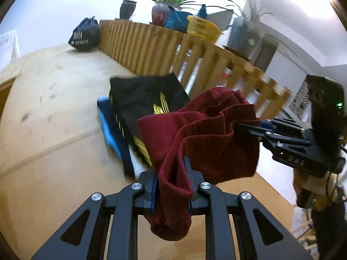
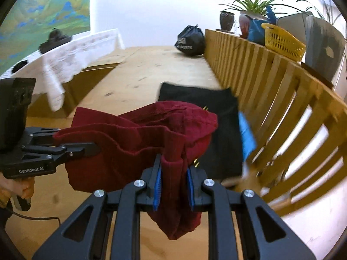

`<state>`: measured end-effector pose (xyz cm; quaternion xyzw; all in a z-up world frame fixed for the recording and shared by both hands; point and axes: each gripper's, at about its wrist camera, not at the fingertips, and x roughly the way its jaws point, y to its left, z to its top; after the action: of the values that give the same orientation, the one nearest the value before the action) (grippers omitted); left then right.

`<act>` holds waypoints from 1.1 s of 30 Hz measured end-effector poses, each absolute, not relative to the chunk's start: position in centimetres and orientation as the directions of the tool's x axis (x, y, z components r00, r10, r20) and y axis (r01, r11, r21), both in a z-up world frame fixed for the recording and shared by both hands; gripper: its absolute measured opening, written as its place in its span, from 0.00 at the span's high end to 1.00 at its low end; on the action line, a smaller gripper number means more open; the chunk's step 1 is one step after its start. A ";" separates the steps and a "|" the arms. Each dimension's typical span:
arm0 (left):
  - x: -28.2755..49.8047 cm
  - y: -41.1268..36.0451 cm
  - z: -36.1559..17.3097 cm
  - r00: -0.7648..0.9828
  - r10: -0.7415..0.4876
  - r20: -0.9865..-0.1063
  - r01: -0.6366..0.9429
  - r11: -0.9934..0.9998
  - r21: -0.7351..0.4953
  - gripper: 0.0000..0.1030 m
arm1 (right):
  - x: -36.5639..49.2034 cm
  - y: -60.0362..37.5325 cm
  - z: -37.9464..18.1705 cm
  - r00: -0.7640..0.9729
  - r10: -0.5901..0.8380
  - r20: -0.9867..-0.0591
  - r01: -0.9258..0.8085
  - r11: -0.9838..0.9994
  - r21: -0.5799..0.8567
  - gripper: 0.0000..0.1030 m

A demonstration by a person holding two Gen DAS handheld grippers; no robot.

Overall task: Fold clothes
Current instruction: 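Carry the red cloth with both grippers to the stack of dark clothes, then lower the red cloth onto the stack and open both grippers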

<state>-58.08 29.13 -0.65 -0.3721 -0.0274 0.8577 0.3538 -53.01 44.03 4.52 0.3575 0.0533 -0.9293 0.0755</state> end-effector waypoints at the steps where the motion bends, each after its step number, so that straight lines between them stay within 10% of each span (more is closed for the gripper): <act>1: -59.6 30.1 -0.8 -0.477 0.623 -0.620 -0.582 -0.753 -0.308 0.83 | -54.6 44.7 4.4 -0.738 -0.088 -0.669 0.172 -0.983 -0.061 0.82; 8: -67.5 34.3 -3.8 -0.512 0.563 -0.649 -0.532 -0.801 -0.275 0.83 | -65.2 47.9 0.3 -0.717 0.026 -0.697 0.122 -0.979 -0.162 0.80; 13: -71.5 34.7 -7.0 -0.471 0.507 -0.722 -0.446 -0.843 -0.301 0.71 | -69.3 47.6 -3.7 -0.675 0.265 -0.689 0.075 -0.904 -0.422 0.57; 24: -67.1 33.0 -1.5 -0.545 0.595 -0.591 -0.575 -0.778 -0.253 0.70 | -65.0 49.2 1.0 -0.749 -0.064 -0.660 0.136 -0.989 -0.058 0.54; 31: -69.3 36.7 -6.6 -0.498 0.524 -0.691 -0.566 -0.800 -0.199 0.71 | -68.6 49.4 -4.3 -0.681 0.046 -0.731 0.077 -0.988 -0.134 0.54; 33: -69.5 37.0 -7.0 -0.505 0.510 -0.696 -0.562 -0.807 -0.183 0.70 | -69.6 49.9 -5.4 -0.668 0.079 -0.740 0.051 -0.987 -0.151 0.37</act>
<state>-69.53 37.01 -6.96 -0.3898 0.0333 0.8669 0.3090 -69.62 49.93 -5.43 0.4075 0.0797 -0.9097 -0.0077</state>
